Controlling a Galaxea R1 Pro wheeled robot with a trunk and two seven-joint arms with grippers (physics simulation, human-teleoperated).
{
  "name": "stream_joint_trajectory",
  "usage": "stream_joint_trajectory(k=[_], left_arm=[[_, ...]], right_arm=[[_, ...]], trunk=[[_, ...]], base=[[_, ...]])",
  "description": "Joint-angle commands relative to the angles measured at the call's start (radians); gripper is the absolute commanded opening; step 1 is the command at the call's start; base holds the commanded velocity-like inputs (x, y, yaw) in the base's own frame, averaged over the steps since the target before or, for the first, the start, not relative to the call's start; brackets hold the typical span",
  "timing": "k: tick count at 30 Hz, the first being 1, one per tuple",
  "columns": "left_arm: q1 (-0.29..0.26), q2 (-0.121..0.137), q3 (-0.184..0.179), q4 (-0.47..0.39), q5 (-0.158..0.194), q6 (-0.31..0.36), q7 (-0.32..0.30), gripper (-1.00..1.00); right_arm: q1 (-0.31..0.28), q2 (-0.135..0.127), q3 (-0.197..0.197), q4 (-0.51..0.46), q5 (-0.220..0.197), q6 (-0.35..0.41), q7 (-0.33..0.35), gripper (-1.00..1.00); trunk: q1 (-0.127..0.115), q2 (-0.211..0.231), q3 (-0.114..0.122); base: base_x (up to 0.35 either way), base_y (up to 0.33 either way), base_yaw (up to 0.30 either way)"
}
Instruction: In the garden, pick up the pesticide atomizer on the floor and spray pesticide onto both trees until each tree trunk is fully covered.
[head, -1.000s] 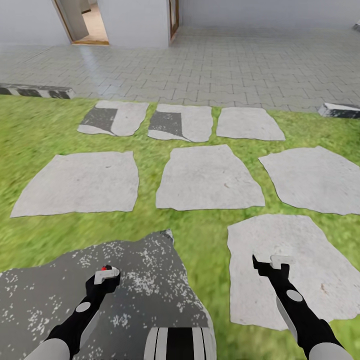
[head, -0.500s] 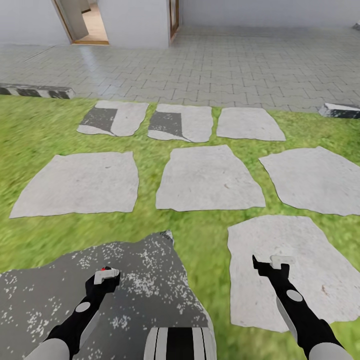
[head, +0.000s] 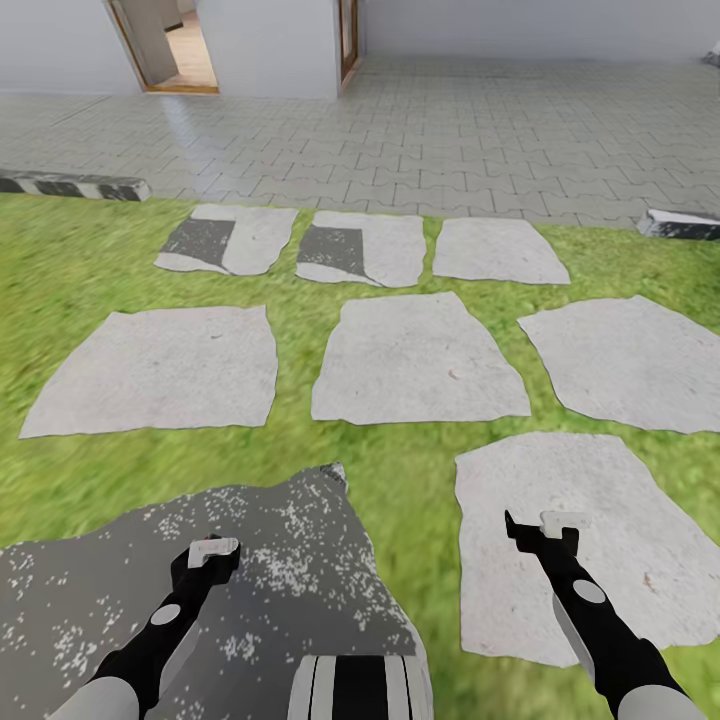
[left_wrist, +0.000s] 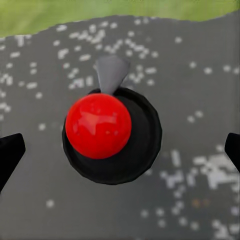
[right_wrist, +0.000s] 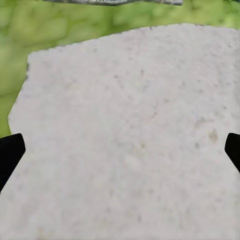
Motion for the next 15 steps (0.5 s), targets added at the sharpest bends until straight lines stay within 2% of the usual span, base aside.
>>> stream_joint_trajectory(k=[1,15], left_arm=[[0.0,0.0,0.0,0.0,0.0,0.0,0.0,1.0],[0.0,0.0,0.0,0.0,0.0,-0.001,0.0,1.0]], right_arm=[[0.0,0.0,0.0,0.0,0.0,0.0,0.0,1.0],[0.0,0.0,0.0,0.0,0.0,0.0,0.0,1.0]], trunk=[[0.0,0.0,0.0],[0.0,0.0,0.005]], base=[[0.0,0.0,0.0],[0.0,0.0,0.0]])
